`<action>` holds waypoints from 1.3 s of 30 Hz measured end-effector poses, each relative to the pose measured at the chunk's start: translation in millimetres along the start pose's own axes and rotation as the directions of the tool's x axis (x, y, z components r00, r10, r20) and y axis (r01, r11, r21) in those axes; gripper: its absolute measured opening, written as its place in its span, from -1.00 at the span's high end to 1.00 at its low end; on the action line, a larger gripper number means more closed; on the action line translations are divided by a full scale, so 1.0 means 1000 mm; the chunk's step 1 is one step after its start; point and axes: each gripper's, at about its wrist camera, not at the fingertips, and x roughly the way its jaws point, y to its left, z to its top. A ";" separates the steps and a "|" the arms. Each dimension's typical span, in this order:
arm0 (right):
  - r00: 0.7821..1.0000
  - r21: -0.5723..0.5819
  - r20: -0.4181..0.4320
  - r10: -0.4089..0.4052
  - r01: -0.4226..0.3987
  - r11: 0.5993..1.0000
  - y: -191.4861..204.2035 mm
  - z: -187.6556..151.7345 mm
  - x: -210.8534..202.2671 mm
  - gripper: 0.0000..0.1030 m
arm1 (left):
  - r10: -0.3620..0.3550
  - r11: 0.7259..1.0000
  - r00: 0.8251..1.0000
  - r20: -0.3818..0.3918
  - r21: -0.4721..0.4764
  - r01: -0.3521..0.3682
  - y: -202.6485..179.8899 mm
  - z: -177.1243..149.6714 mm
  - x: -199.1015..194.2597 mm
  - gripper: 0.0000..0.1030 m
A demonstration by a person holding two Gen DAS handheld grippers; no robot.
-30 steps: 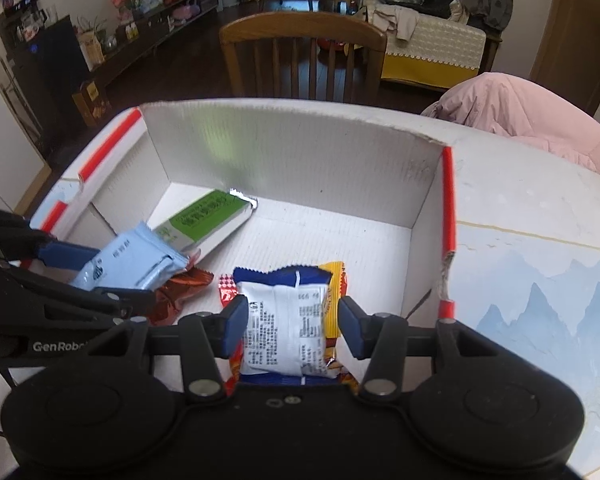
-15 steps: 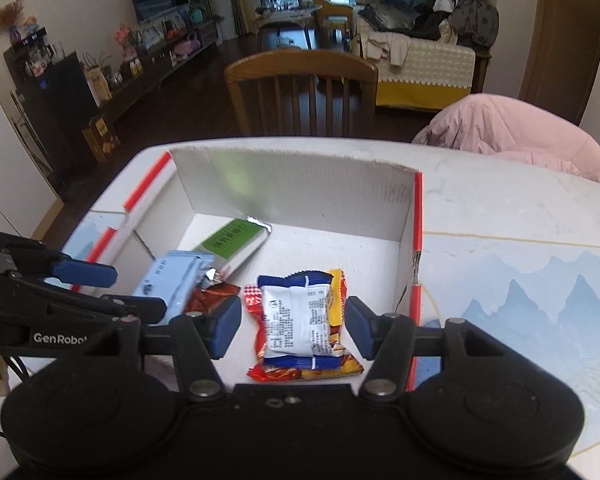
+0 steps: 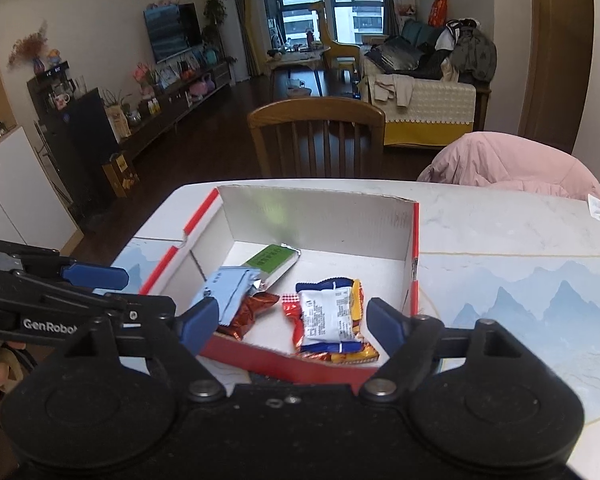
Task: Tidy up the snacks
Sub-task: 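Move both tools back toward the remaining snacks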
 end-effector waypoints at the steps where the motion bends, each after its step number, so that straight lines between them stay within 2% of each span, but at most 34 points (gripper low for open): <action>1: 1.000 0.001 0.006 0.005 -0.005 1.000 0.001 -0.002 -0.005 -0.60 | -0.002 1.000 1.000 0.013 0.003 0.002 -0.001 -0.002 -0.006 -0.25; 5: 1.000 0.004 0.019 0.014 -0.014 1.000 0.006 -0.011 -0.018 -0.63 | -0.017 1.000 0.998 0.060 0.009 0.017 -0.002 -0.013 -0.028 -0.41; 7: 0.999 0.006 0.030 0.021 -0.021 1.000 0.008 -0.017 -0.025 -0.82 | -0.026 1.000 0.997 0.072 0.014 0.025 -0.003 -0.019 -0.037 -0.42; 10: 0.998 0.007 0.063 0.029 -0.030 1.000 0.013 -0.026 -0.037 -0.95 | -0.032 0.999 0.996 0.089 0.017 0.030 -0.003 -0.028 -0.048 -0.47; 17: 0.996 -0.021 0.085 0.031 -0.029 0.999 0.025 -0.047 -0.052 -0.99 | -0.025 0.999 0.993 0.112 -0.016 0.027 0.007 -0.055 -0.065 -0.59; 23: 0.996 -0.029 0.063 0.057 -0.055 0.998 0.033 -0.071 -0.055 -1.00 | -0.013 0.999 0.997 0.079 -0.043 0.016 0.019 -0.082 -0.064 -0.60; 27: 0.999 -0.027 0.025 0.036 -0.035 0.999 0.034 -0.087 -0.047 -1.00 | 0.008 0.997 0.998 0.059 -0.074 -0.004 0.028 -0.100 -0.059 -0.60; 39: 0.993 0.002 -0.119 -0.002 0.002 1.000 0.027 -0.126 -0.004 -0.98 | 0.057 0.992 0.995 -0.077 -0.105 -0.065 0.036 -0.131 -0.010 -0.60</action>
